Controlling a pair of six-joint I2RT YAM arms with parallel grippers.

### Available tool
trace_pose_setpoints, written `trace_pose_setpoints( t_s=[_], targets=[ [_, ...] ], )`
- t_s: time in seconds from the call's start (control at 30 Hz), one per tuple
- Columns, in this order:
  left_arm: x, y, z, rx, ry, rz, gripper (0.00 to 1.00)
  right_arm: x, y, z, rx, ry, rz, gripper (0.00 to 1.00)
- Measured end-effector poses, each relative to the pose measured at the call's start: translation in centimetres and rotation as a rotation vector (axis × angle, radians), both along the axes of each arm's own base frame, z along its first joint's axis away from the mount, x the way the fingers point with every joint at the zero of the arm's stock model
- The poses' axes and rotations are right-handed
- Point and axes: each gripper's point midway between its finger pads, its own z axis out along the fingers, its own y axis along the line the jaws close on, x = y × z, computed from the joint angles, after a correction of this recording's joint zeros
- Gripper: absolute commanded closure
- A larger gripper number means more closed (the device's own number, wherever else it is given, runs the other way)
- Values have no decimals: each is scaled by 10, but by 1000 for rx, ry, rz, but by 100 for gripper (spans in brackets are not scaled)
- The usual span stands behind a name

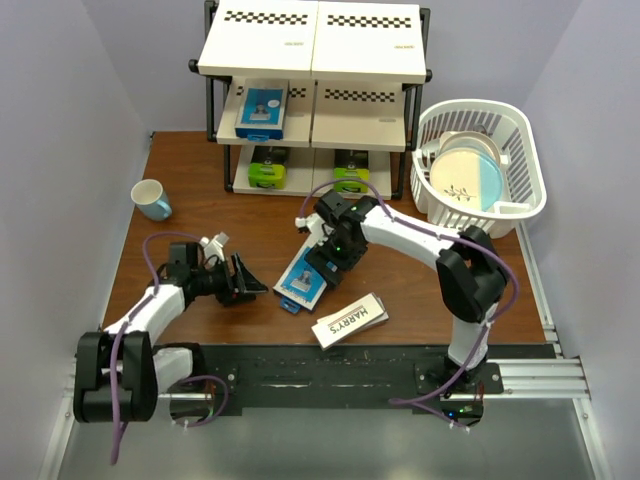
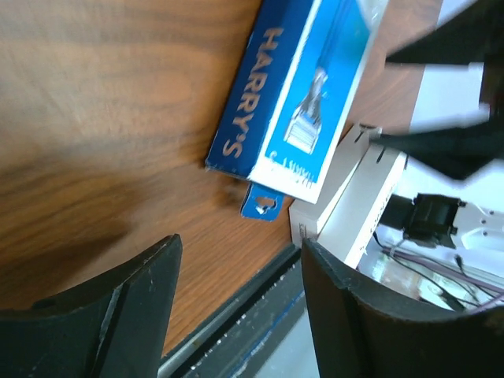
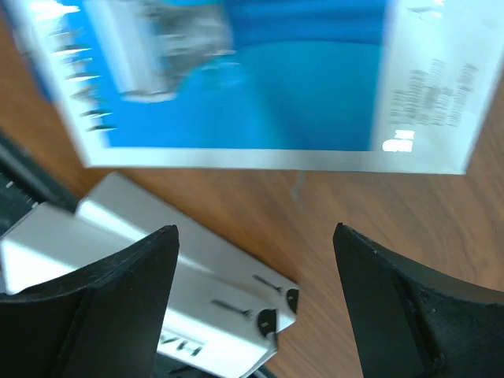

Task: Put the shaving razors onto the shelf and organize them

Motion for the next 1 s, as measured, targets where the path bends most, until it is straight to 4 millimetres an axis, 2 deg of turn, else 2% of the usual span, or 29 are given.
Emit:
trace_pose_setpoints(
  t_s=[0.13, 0.2, 0.33, 0.57, 0.83, 1.0],
  targets=[
    [-10, -10, -13, -11, 58, -36, 34, 16, -17, -21, -25, 72, -110, 20],
    [-13, -17, -17, -15, 64, -66, 35, 19, -18, -29, -17, 112, -136, 21],
    [-15, -27, -24, -39, 63, -94, 40, 14, -2, -35, 35, 195, -131, 24],
    [-27, -52, -29, -109, 88, -174, 46, 12, 37, -33, 168, 324, -180, 26],
    [-17, -66, -34, -147, 117, -176, 51, 17, 51, -31, 223, 374, -233, 27],
    [-5, -69, -31, -166, 84, -157, 45, 18, 56, -28, 249, 392, -256, 27]
  ],
)
